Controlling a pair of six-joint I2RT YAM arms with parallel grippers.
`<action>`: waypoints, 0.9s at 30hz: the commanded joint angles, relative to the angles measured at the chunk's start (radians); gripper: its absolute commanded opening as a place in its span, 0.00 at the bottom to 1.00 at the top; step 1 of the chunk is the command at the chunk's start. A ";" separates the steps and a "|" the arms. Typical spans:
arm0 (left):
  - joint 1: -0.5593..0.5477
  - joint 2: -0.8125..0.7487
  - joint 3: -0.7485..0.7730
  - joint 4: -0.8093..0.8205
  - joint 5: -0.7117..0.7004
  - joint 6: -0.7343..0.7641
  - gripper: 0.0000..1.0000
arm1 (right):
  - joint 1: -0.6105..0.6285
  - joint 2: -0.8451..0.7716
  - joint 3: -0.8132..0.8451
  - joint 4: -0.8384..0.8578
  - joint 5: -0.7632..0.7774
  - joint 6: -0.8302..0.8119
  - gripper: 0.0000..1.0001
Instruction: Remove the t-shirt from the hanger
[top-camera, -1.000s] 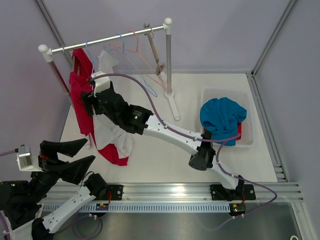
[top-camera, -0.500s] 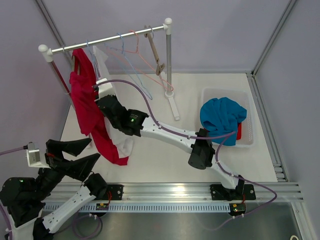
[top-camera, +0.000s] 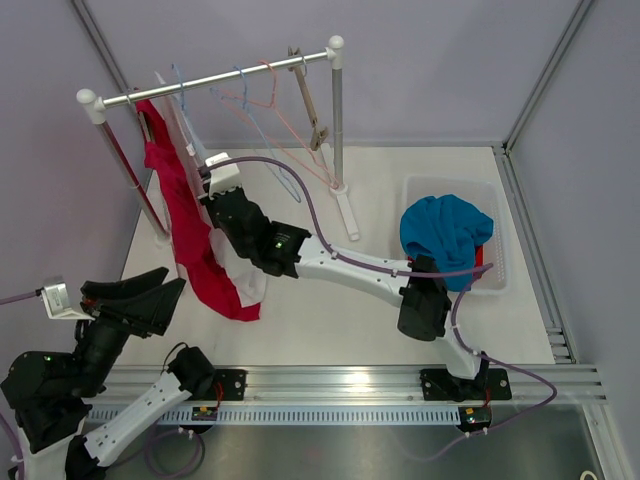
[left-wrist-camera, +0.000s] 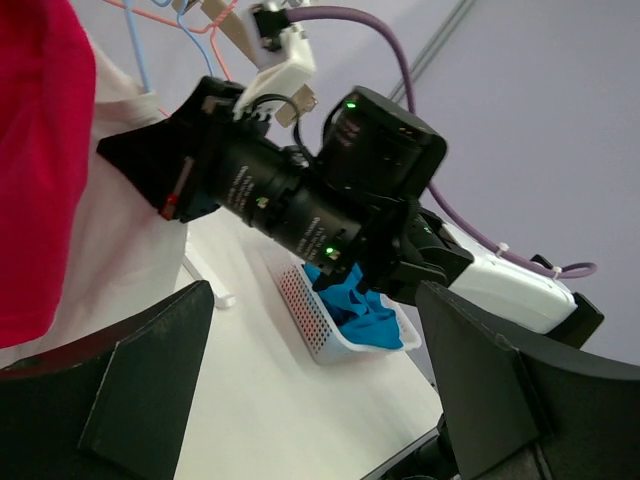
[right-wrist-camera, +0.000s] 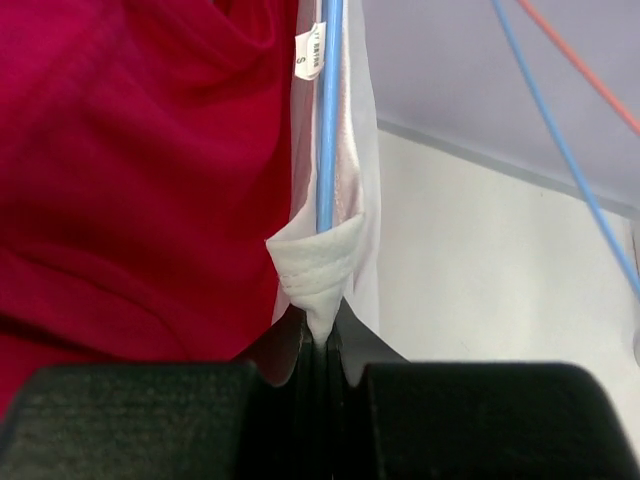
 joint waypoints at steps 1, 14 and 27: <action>0.001 0.036 -0.010 0.025 -0.074 -0.048 0.86 | -0.002 -0.164 -0.077 0.280 0.042 -0.054 0.00; 0.002 0.189 0.014 0.145 0.035 -0.071 0.80 | 0.078 -0.363 -0.460 0.434 0.132 -0.074 0.00; 0.002 0.437 -0.011 0.410 -0.041 -0.072 0.65 | 0.205 -0.618 -0.861 0.529 0.254 -0.035 0.00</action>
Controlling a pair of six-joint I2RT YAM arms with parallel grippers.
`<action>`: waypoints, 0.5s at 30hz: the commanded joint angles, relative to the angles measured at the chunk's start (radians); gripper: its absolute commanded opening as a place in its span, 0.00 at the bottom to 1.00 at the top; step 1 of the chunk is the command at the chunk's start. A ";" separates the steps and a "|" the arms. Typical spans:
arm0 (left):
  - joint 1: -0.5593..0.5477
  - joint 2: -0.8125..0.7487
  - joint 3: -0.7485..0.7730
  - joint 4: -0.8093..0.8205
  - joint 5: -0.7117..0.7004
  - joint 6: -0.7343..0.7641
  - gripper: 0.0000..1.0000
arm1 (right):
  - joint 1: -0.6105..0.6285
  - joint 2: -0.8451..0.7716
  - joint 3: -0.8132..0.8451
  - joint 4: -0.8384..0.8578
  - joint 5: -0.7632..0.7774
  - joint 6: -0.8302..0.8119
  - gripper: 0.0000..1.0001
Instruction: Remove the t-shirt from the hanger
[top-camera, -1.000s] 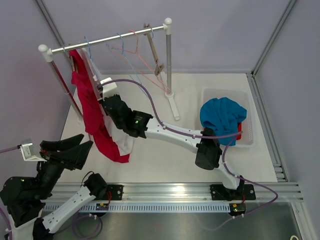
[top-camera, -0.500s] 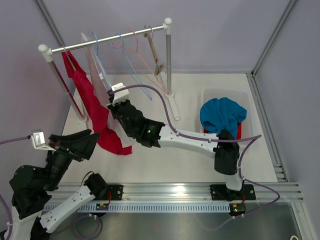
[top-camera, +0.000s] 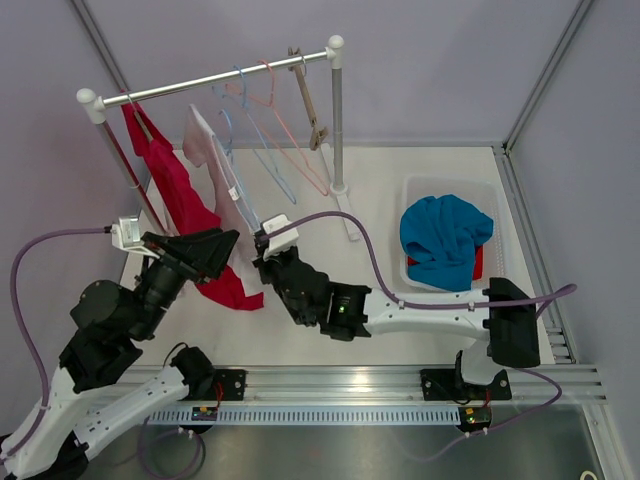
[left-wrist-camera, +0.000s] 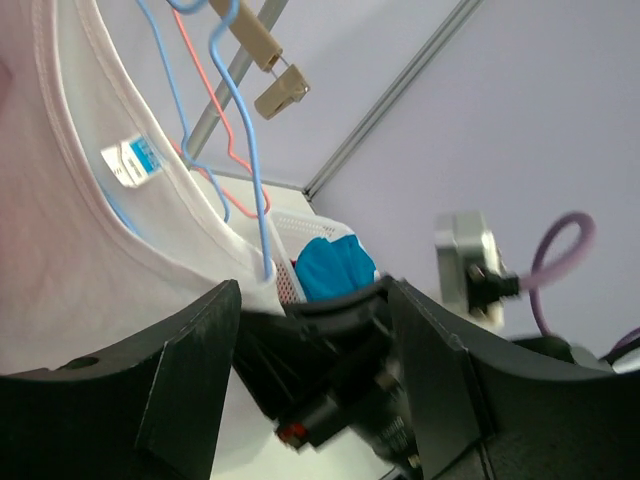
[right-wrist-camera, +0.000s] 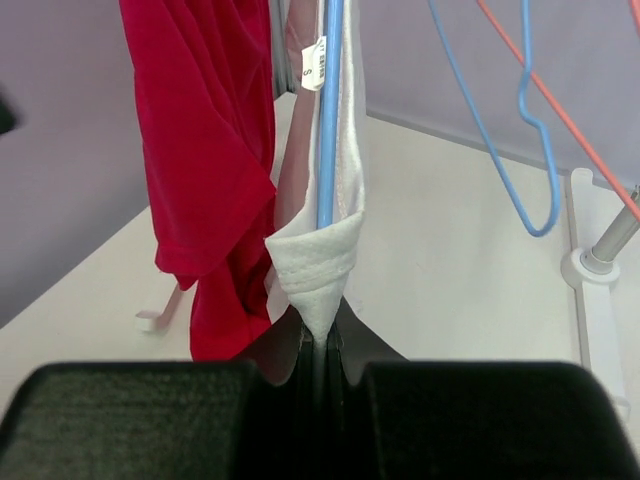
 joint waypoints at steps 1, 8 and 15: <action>0.002 0.100 0.028 0.164 -0.036 -0.008 0.65 | 0.053 -0.105 -0.059 0.142 0.105 0.023 0.00; 0.002 0.288 0.066 0.271 0.032 0.001 0.61 | 0.134 -0.185 -0.147 0.134 0.165 0.027 0.00; 0.002 0.368 0.085 0.340 0.041 -0.004 0.00 | 0.193 -0.259 -0.225 0.139 0.220 0.027 0.00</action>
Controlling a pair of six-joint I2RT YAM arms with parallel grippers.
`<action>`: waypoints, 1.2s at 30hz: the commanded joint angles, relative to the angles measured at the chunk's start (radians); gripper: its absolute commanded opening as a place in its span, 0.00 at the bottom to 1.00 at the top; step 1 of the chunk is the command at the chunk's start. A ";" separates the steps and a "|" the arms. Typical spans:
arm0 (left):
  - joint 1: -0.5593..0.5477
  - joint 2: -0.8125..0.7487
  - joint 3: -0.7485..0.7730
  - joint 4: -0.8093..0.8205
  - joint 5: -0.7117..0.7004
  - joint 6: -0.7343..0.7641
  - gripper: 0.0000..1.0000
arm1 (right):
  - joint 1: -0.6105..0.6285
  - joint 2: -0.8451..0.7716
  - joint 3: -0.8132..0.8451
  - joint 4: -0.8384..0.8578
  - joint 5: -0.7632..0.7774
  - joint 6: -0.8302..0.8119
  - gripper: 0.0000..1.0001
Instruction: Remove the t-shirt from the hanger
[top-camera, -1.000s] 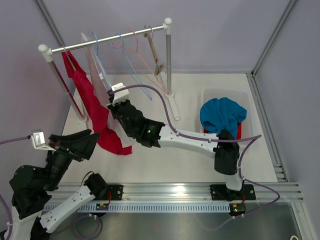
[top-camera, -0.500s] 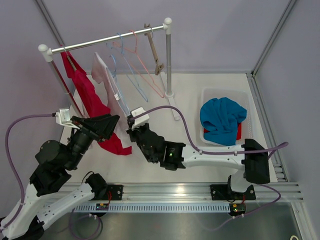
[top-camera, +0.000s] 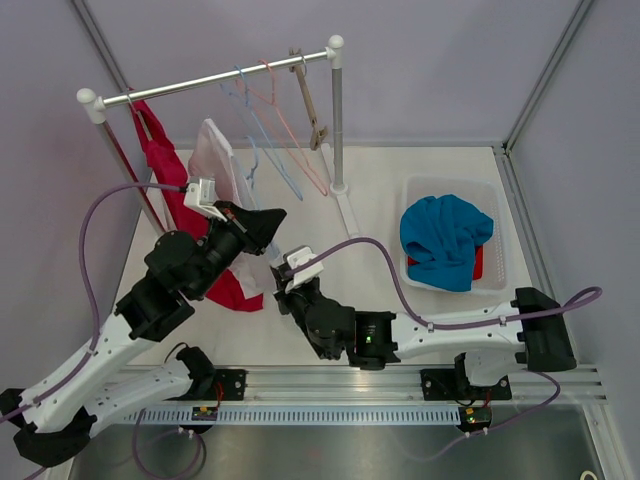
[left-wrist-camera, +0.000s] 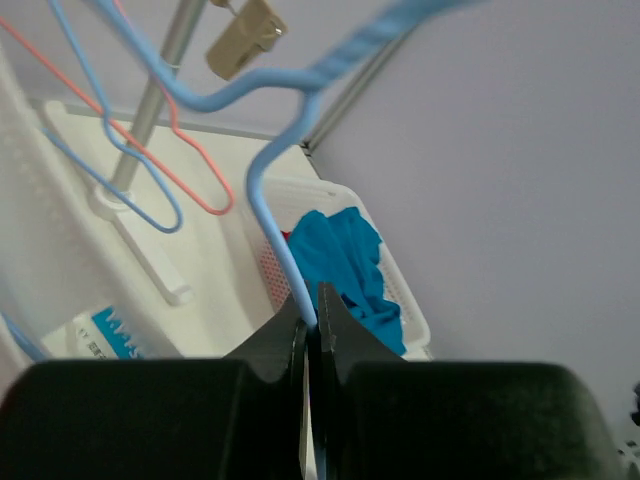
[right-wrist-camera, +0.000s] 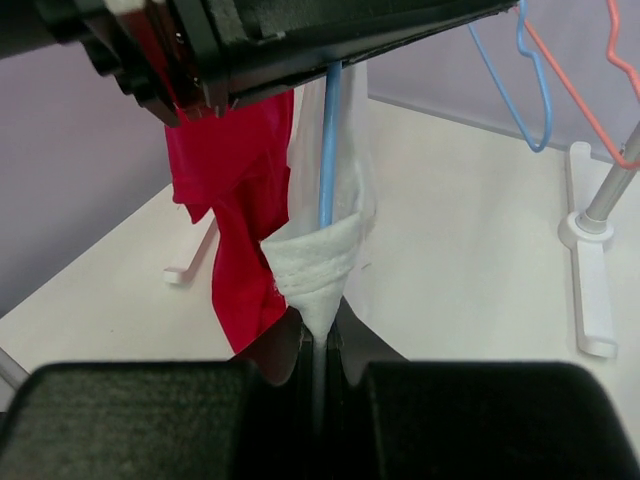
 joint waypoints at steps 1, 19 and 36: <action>0.008 -0.011 0.049 0.124 -0.006 -0.003 0.00 | 0.033 -0.086 -0.027 0.060 0.091 0.021 0.00; 0.008 -0.092 0.103 0.100 0.181 -0.122 0.00 | 0.099 -0.241 -0.231 -0.197 -0.176 0.348 0.53; 0.008 0.020 0.461 0.061 0.474 -0.197 0.00 | 0.174 -0.058 -0.214 -0.224 -0.045 0.443 0.00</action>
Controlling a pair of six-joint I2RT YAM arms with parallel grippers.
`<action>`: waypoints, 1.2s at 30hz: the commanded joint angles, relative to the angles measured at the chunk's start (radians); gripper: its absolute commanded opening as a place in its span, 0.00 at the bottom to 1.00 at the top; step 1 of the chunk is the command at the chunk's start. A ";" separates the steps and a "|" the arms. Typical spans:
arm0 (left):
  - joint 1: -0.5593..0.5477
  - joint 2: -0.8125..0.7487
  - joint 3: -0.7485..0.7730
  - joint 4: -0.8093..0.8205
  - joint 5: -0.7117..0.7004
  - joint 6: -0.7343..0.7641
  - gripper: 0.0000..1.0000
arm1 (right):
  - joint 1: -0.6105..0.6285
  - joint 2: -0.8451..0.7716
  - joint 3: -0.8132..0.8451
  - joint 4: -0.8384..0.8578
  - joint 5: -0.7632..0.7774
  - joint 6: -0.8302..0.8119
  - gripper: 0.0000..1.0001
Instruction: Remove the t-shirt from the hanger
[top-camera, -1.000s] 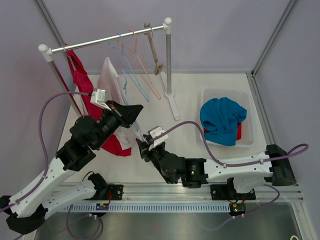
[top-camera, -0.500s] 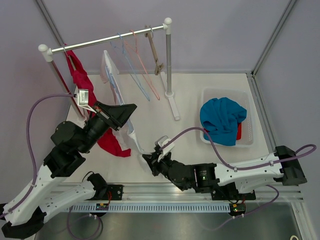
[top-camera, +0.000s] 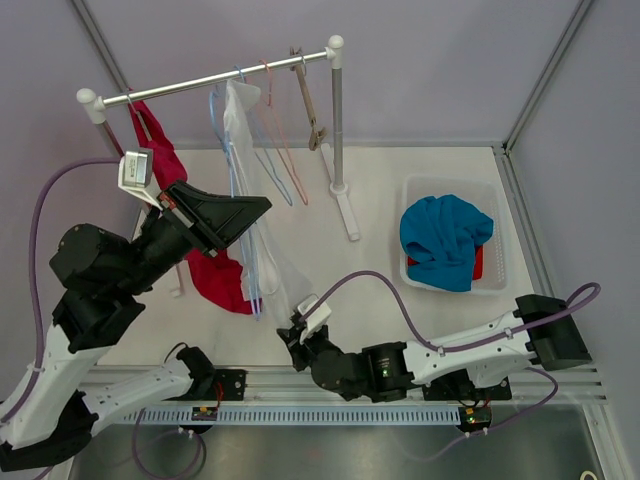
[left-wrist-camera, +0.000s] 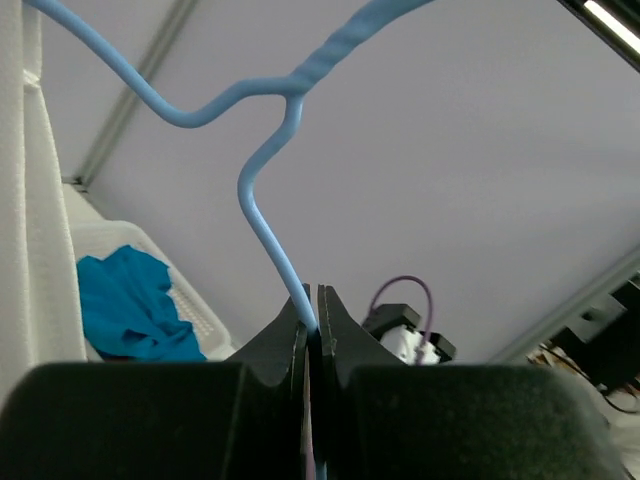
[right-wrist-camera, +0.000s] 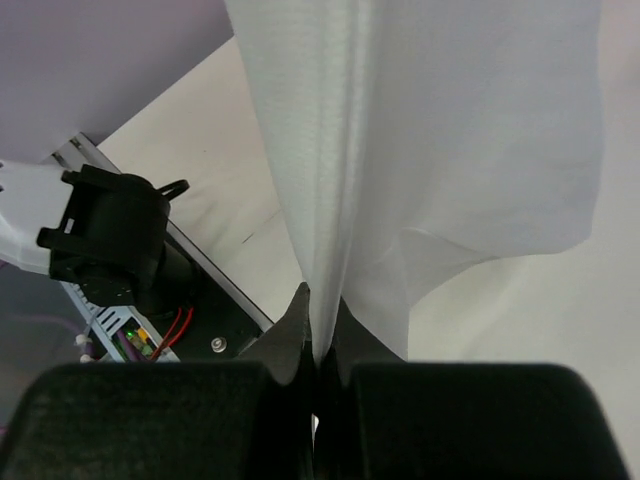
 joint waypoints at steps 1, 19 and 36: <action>0.003 -0.026 0.066 0.143 0.115 -0.040 0.00 | -0.015 0.035 0.023 -0.042 0.048 0.034 0.00; 0.003 -0.253 -0.108 0.046 0.386 -0.114 0.00 | -0.251 -0.110 0.242 0.053 -0.237 -0.361 0.99; 0.003 -0.368 -0.086 -0.284 0.577 0.049 0.00 | -0.300 -0.105 0.332 0.151 -0.079 -0.442 0.00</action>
